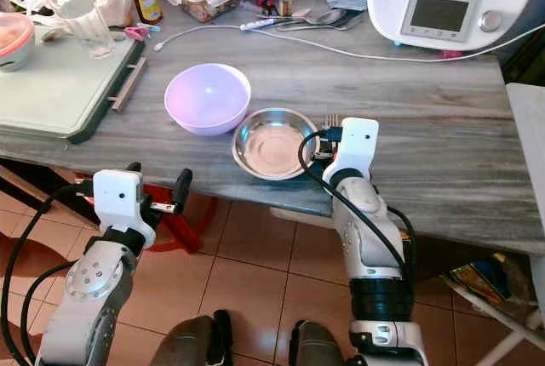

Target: Setting the table

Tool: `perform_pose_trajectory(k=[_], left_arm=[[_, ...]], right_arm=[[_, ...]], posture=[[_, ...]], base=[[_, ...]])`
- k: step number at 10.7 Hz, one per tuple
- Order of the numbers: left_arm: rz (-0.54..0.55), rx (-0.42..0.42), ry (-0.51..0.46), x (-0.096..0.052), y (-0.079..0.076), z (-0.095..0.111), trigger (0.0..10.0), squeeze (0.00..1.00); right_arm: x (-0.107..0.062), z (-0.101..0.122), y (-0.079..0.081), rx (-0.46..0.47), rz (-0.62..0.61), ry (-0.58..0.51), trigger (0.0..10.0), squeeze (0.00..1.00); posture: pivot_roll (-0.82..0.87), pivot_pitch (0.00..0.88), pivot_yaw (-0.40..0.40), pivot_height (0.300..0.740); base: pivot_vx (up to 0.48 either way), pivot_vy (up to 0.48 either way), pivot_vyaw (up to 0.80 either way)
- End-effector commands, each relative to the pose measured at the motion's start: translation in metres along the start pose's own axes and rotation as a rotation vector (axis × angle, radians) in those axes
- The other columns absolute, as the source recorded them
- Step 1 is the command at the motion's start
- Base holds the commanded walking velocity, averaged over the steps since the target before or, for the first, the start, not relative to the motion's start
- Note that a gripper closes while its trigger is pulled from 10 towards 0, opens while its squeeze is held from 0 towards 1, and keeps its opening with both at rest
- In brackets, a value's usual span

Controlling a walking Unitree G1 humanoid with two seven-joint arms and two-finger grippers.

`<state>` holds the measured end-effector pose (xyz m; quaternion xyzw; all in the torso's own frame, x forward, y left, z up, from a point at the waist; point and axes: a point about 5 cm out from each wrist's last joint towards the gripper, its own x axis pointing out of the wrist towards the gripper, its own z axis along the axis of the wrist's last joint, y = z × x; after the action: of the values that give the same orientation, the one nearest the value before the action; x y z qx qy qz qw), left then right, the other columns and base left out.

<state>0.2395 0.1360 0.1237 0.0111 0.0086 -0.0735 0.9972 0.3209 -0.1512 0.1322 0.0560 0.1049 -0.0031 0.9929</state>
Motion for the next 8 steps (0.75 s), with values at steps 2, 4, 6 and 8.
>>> perform_pose_trajectory(k=[2,4,6,8], left_arm=[[0.002,0.004,0.003,-0.001,0.000,0.000,10.0,0.00],[0.002,0.005,0.002,-0.001,0.001,0.000,10.0,0.00],[0.001,0.006,0.000,0.000,0.001,0.000,10.0,0.00],[0.001,0.005,-0.002,0.000,0.001,0.000,10.0,0.00]], right_arm=[[-0.004,-0.032,-0.010,0.004,-0.043,0.140,10.0,1.00],[-0.006,-0.028,-0.012,0.001,-0.046,0.120,10.0,0.02],[-0.009,-0.017,-0.017,-0.009,-0.060,0.063,10.0,0.00],[-0.013,-0.006,-0.023,-0.003,-0.078,-0.013,10.0,0.00]], posture=[[0.03,0.197,0.057,0.740],[0.03,0.197,0.059,0.740],[0.03,0.194,0.059,0.740],[0.03,0.190,0.059,0.740]], base=[[0.000,0.000,0.00],[0.000,0.000,0.00],[0.000,0.000,0.00],[0.000,0.000,0.00]])
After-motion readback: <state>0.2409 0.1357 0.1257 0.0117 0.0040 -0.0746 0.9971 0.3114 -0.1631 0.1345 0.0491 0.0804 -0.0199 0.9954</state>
